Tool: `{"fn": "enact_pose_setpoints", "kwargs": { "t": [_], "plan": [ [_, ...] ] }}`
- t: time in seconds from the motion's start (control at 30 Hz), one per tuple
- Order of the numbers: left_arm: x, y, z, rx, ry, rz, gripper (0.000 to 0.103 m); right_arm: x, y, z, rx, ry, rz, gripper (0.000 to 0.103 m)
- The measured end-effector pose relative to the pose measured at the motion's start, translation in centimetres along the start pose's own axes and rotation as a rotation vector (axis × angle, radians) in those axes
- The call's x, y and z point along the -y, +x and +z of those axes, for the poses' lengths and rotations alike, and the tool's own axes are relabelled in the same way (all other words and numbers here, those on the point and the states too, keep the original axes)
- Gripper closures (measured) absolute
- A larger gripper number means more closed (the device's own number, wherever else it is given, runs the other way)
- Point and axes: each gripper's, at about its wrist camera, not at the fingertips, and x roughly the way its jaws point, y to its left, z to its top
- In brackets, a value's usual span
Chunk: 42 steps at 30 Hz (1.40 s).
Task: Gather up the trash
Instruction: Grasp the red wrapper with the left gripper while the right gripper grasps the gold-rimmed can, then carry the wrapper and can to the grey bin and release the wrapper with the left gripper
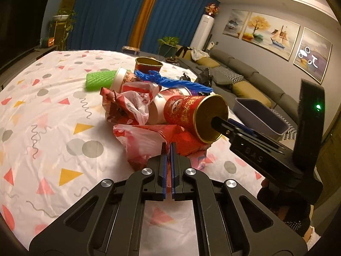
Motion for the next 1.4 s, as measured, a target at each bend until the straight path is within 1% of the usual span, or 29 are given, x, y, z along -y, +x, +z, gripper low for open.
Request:
{"fn": "enact_pose_setpoints", "kwargs": {
  "t": [0.07,0.17,0.3,0.77,0.97,1.2,1.4],
  "plan": [
    [-0.2,0.1,-0.1,-0.002,0.000,-0.002,0.101,-0.2,0.2,0.0,-0.008,-0.001,0.012,0.090],
    [0.0,0.1,-0.2,-0.001,0.005,-0.002,0.102,-0.2,-0.2,-0.2,0.006,-0.008,0.014,0.093],
    [0.2,-0.2,-0.3,0.000,0.006,-0.004,0.102,0.2,-1.7,-0.2,0.051,-0.005,0.000,0.098],
    [3.1,-2.0,-0.3,0.047,0.069,-0.024,0.103,3.3,-7.6,-0.3,0.178,0.051,-0.046,0.099],
    [5.3,-2.2,0.1,0.066,0.110,-0.045,0.103,5.3,-9.9,-0.1,0.225,0.081,-0.078,0.099],
    [8.9,-1.2,1.5,0.090,0.173,-0.085,0.103,8.3,-12.1,0.3,0.279,0.112,-0.148,0.099],
    [13.3,0.8,3.3,0.113,0.235,-0.145,0.103,12.0,-14.1,0.9,0.335,0.159,-0.241,0.099]
  ]
}}
